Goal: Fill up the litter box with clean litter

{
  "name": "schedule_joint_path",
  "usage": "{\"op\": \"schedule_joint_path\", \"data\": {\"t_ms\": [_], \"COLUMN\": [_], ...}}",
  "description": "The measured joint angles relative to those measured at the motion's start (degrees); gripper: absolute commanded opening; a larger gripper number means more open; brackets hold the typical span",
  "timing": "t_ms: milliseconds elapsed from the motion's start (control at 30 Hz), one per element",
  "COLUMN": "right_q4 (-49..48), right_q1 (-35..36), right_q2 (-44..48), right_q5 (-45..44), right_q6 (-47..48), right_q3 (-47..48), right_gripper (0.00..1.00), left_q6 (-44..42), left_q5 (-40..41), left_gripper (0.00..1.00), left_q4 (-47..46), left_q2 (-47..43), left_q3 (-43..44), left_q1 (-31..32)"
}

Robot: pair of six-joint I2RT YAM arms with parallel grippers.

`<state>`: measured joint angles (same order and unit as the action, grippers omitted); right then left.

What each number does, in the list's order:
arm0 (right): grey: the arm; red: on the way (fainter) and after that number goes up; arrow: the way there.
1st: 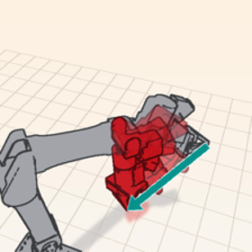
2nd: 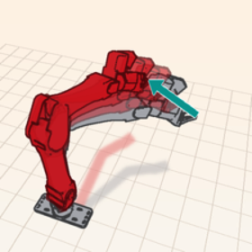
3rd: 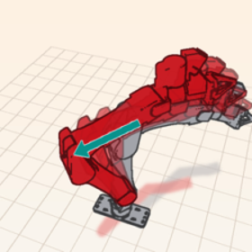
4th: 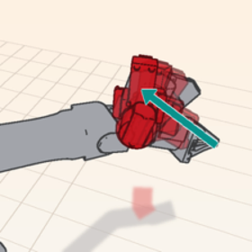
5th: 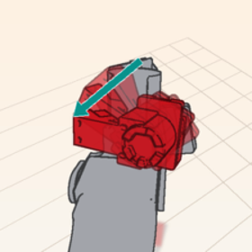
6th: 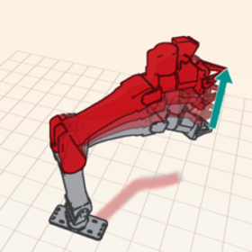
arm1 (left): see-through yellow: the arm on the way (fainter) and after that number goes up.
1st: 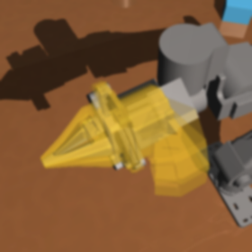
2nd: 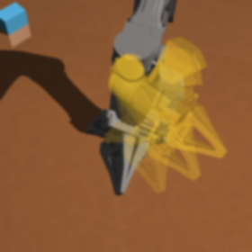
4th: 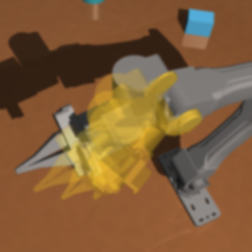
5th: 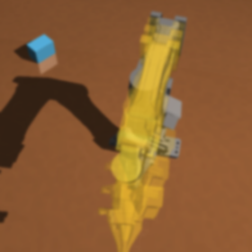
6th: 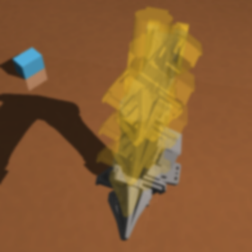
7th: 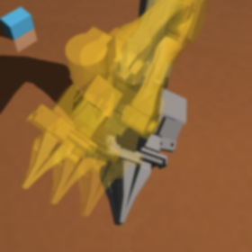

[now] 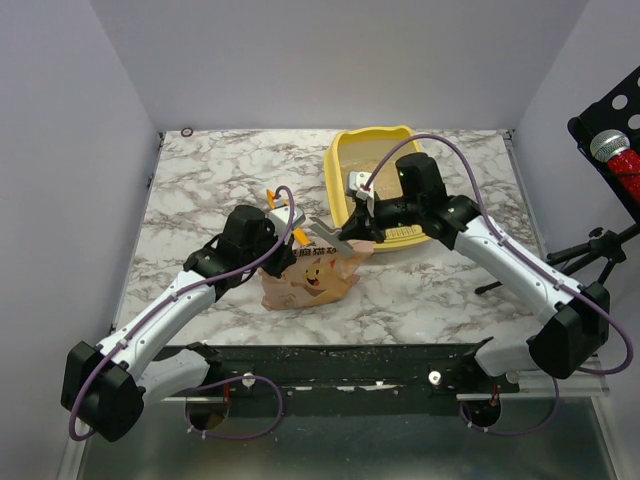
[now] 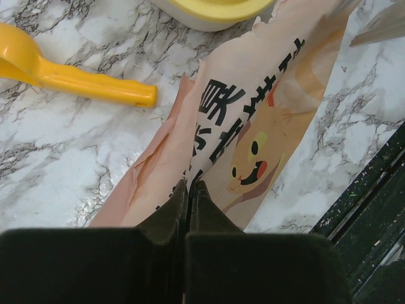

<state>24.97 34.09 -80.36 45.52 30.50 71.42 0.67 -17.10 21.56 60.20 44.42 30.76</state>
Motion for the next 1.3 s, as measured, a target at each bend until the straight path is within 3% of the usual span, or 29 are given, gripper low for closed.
{"op": "schedule_joint_path", "data": {"t_ms": [267,633,1300], "right_q4": [0.00,0.22,15.87], "right_q1": [0.04,0.09,4.66], "right_q2": [3.76,0.63,-7.52], "right_q5": [-1.11,-1.49,-12.70], "right_q6": [0.66,1.05,6.54], "right_q3": [0.00,0.00,8.26], "right_gripper": [0.00,0.00,0.00], "left_q6": [0.22,0.48,1.75], "left_q5": [0.00,0.02,2.21], "left_gripper": [0.00,0.00,0.00], "left_q4": [0.04,0.09,2.97], "left_q2": [0.00,0.00,-3.32], "left_q3": [0.00,0.00,-0.11], "left_q1": [0.00,0.00,0.39]}}
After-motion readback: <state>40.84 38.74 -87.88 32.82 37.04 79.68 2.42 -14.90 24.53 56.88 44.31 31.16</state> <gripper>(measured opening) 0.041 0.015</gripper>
